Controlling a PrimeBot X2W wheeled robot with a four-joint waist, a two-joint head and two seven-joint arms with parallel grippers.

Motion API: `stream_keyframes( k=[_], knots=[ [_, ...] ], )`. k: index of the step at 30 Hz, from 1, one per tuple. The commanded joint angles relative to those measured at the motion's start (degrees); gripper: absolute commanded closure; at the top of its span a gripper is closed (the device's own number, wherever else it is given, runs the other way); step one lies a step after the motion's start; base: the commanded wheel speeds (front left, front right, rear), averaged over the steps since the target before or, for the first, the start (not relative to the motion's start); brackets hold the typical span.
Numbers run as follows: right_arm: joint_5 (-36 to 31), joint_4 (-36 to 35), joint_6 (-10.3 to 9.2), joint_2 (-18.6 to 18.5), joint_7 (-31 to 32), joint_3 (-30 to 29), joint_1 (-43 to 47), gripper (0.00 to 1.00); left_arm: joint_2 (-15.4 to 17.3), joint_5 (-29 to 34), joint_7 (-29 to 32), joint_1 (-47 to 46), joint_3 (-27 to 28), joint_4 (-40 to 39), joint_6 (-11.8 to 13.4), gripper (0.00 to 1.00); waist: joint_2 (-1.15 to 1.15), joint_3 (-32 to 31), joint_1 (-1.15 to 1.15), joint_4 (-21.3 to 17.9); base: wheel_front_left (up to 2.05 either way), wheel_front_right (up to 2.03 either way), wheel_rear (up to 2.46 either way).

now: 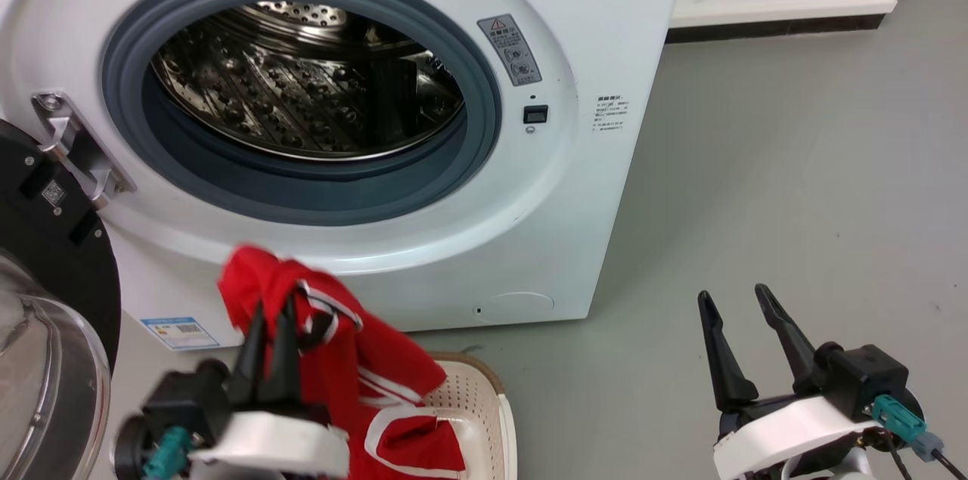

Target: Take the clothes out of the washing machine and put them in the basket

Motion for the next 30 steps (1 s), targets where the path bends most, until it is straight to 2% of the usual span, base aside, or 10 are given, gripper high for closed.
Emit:
stream_keyframes(
  k=[1, 10, 12, 19, 30],
  knots=[
    [-0.4, -0.5, -0.04, 0.0, 0.2, -0.1, -0.1, 0.0, -0.3, -0.3, 0.2, 2.0, -0.9, 1.5, 0.2, 1.0, 0.0, 1.1, 0.01, 0.2, 0.0, 0.0, 0.0],
    [-0.4, -1.1, -0.04, 0.0, -0.1, 0.1, -2.8, 0.0, -1.4, -2.9, -3.2, 3.0, -3.8, 17.6, -1.0, 1.0, 0.0, 6.7, 0.01, 0.6, 0.0, 0.0, 0.0],
    [-0.1, -1.3, -0.04, 0.0, -0.5, 0.3, -4.3, 0.0, -1.5, -3.4, -4.4, 0.2, -4.7, 24.5, -1.8, 1.0, 0.0, 9.4, 0.01, 0.4, 0.0, 0.0, 0.0],
    [0.4, -0.5, -0.04, 0.0, -1.3, 2.8, -8.0, 0.0, -1.8, -5.2, -7.3, -9.2, -4.7, 40.0, -4.7, 1.0, 0.0, 16.0, 0.01, -2.4, 0.0, 0.0, 0.0],
    [1.7, 1.0, -0.04, 0.0, -3.5, 4.6, -12.2, 0.0, -0.7, -3.4, -7.7, -21.6, -2.5, 56.9, -4.4, 1.0, 0.0, 24.7, 0.01, -6.9, 0.0, 0.0, 0.0]
  ],
)
